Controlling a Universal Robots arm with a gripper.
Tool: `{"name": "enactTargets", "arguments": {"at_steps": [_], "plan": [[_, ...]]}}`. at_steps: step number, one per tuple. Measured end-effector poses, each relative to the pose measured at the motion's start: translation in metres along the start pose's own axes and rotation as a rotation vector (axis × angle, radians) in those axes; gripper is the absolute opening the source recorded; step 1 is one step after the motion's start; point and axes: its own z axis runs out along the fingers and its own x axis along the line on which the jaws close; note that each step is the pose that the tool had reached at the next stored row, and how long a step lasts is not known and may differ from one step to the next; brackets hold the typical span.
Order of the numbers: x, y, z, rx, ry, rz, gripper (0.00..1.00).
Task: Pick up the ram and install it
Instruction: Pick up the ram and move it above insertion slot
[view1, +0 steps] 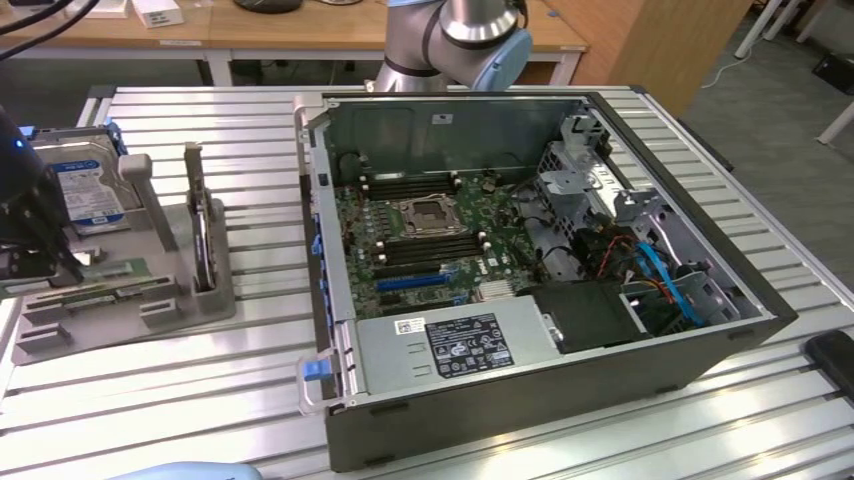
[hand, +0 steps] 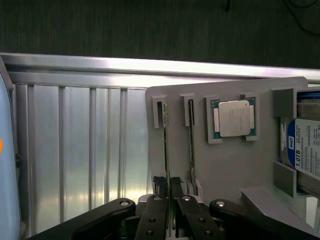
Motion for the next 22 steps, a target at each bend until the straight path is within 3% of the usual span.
{"name": "enactTargets", "arguments": {"at_steps": [22], "plan": [[0.000,-0.0021,-0.0176,-0.0026,0.0009,0.025,0.14]]}}
